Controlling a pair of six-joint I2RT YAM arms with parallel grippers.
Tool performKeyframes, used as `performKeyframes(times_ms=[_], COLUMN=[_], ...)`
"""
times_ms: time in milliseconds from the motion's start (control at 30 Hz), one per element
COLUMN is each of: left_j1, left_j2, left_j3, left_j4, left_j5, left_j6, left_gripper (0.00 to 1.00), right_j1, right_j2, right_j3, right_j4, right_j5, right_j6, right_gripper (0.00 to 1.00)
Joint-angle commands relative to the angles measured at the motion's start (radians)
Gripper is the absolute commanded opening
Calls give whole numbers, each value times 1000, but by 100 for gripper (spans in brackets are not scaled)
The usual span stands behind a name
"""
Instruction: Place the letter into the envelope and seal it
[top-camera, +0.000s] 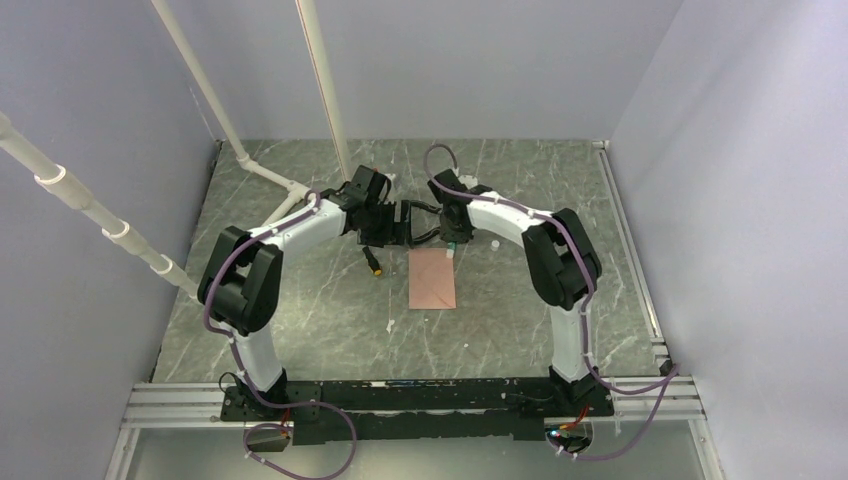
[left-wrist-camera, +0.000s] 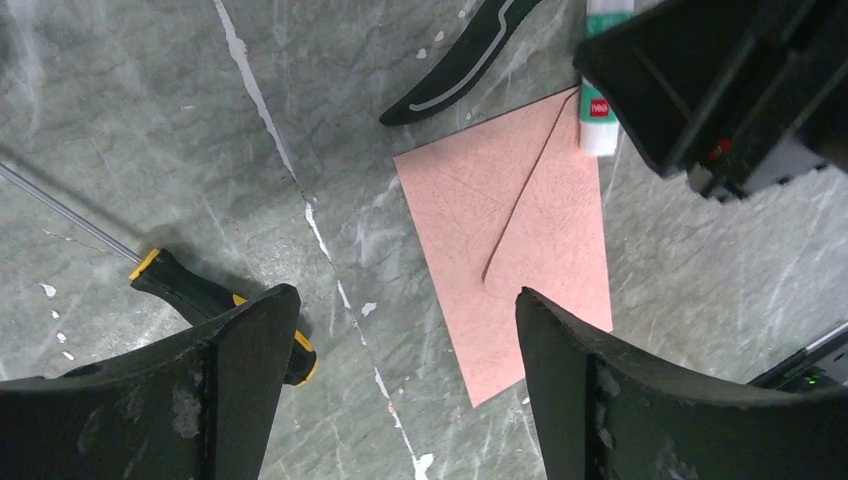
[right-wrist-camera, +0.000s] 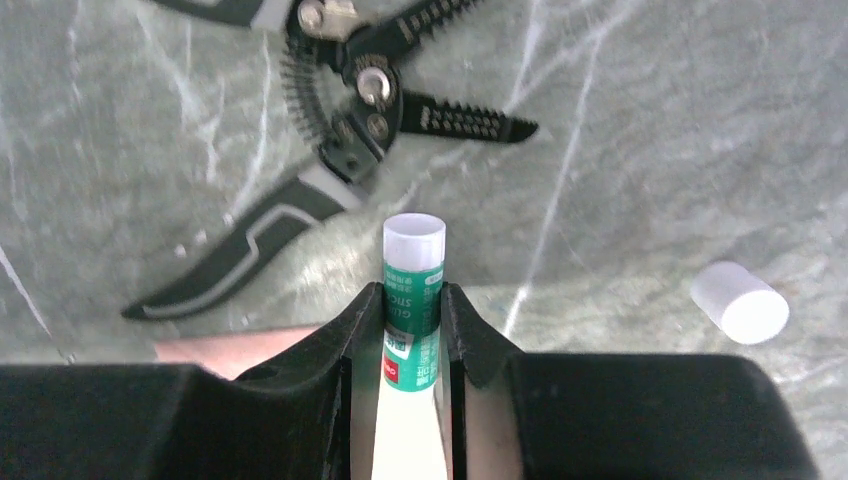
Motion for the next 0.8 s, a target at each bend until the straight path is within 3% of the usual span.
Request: performKeyframes(times_ms=[0, 233, 467, 633, 767], left_j1=[8, 20, 54, 55, 55], left_j2=[-68, -91, -82, -54, 0], left_j3=[-6, 8, 71, 92, 155], left_j4=[18, 65, 76, 97, 31], left_j5=[31, 195, 336, 450, 560], left_j6=[-45, -113, -179, -243, -256], left_gripper=[85, 92, 93, 93, 85], right_j1=[-2, -3, 2, 15, 29], right_j2=[-178, -373, -555, -655, -686], right_j3=[-124, -341, -524, -600, -607], right_j4=[176, 392, 578, 674, 711], right_j5=[-52, -259, -471, -543, -570], right_j6=[-133, -335, -449, -520, -552], right_gripper=[15, 16, 18, 19, 19])
